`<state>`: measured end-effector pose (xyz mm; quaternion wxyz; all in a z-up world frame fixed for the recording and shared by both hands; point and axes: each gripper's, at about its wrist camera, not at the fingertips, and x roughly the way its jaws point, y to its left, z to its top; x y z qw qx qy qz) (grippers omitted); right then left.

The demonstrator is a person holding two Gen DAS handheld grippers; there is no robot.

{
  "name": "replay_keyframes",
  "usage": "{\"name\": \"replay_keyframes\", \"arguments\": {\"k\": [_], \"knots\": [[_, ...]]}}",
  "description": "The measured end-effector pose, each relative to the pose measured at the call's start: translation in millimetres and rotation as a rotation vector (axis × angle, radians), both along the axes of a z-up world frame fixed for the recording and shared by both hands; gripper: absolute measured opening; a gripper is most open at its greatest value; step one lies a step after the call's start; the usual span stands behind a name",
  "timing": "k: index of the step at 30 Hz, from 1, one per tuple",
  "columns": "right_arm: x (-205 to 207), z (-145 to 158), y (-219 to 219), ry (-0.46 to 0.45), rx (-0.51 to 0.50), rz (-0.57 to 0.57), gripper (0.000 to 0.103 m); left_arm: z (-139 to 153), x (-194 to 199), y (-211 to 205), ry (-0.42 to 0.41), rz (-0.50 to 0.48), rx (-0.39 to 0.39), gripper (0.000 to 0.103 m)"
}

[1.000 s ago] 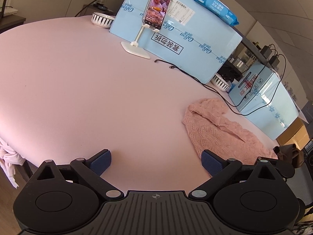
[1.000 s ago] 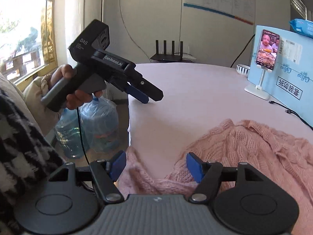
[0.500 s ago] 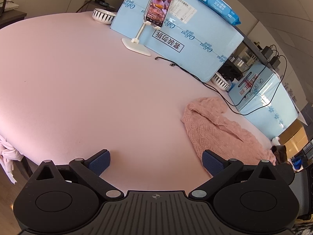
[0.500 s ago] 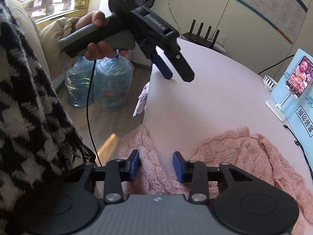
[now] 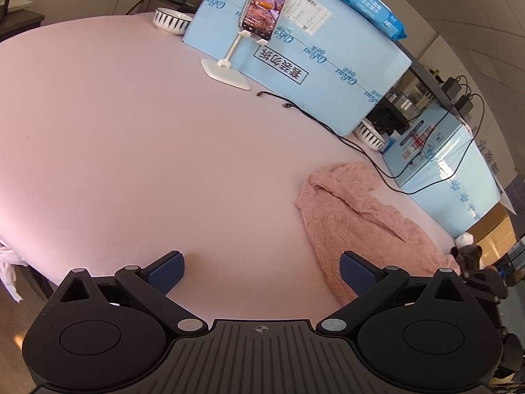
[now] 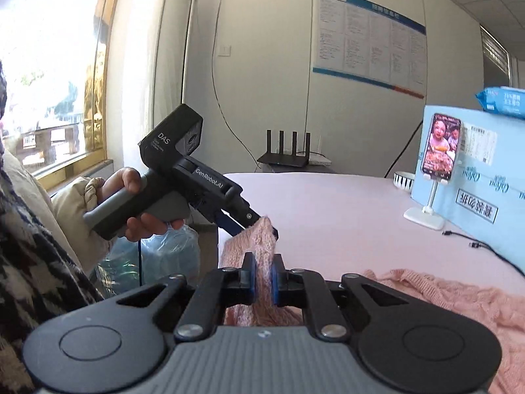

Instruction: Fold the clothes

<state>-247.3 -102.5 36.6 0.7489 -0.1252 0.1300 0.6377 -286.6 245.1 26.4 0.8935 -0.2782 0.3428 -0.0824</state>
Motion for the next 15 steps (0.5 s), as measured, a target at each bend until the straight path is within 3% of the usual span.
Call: {"name": "replay_keyframes", "arguments": {"k": [2, 5, 7, 9, 12, 15], "knots": [[0.0, -2.5, -9.3, 0.03, 0.08, -0.036, 0.01, 1.8, 1.5, -8.2, -0.018, -0.038, 0.01, 0.102], [17.0, -0.4, -35.1, 0.184, 0.303, -0.063, 0.011, 8.3, 3.2, -20.2, -0.036, 0.009, 0.134, 0.102], [25.6, -1.6, -45.4, 0.235, 0.347, -0.148, 0.011, 11.0, 6.5, -22.1, -0.034, 0.037, 0.184, 0.102], [30.4, -1.9, -54.3, 0.254, 0.382, -0.227, 0.011, 9.3, 11.3, -18.5, -0.017, -0.012, 0.107, 0.102], [30.5, -1.3, -74.8, 0.281, 0.491, -0.328, 0.011, -3.6, 26.3, -14.5, 0.065, -0.156, -0.141, 0.102], [34.3, -4.6, -93.4, 0.367, 0.624, -0.356, 0.013, -8.9, 34.5, -21.0, 0.092, -0.19, -0.197, 0.102]]}}
